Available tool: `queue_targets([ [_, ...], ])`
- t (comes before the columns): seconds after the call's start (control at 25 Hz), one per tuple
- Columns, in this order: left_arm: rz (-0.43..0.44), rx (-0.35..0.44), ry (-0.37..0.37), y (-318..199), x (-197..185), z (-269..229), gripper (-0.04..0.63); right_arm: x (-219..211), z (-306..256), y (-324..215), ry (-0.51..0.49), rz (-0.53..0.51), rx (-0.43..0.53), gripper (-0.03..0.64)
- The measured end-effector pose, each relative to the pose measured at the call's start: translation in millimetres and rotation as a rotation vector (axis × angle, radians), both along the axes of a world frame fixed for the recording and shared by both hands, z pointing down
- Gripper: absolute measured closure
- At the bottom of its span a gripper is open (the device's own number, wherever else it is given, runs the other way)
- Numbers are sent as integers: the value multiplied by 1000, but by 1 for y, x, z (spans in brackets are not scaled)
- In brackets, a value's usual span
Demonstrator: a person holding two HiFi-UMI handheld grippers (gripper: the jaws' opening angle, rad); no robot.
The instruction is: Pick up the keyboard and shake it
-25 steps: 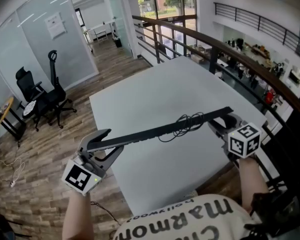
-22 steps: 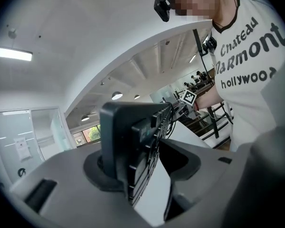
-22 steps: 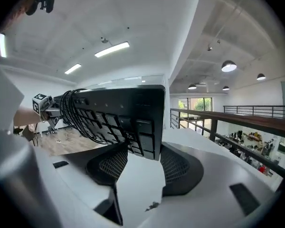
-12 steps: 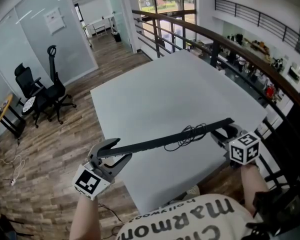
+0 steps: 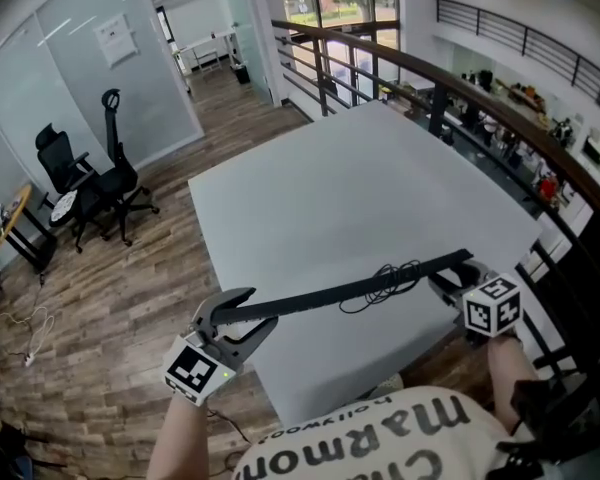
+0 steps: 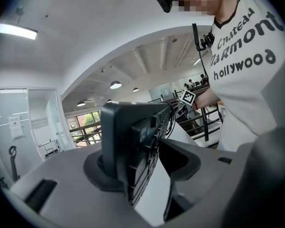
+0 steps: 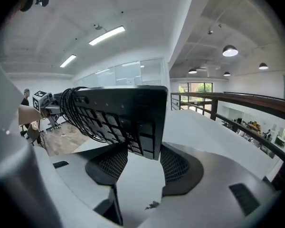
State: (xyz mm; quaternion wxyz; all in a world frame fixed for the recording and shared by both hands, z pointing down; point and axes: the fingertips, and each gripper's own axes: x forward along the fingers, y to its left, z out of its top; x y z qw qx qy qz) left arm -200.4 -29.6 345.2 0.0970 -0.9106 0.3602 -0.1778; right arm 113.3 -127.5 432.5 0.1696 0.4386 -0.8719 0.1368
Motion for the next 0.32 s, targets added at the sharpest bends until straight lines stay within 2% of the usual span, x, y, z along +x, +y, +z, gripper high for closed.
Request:
queue_targets([
  [0.32,22,-24,-27,3,11,19,375,15,30,11,19,39,-70,394],
])
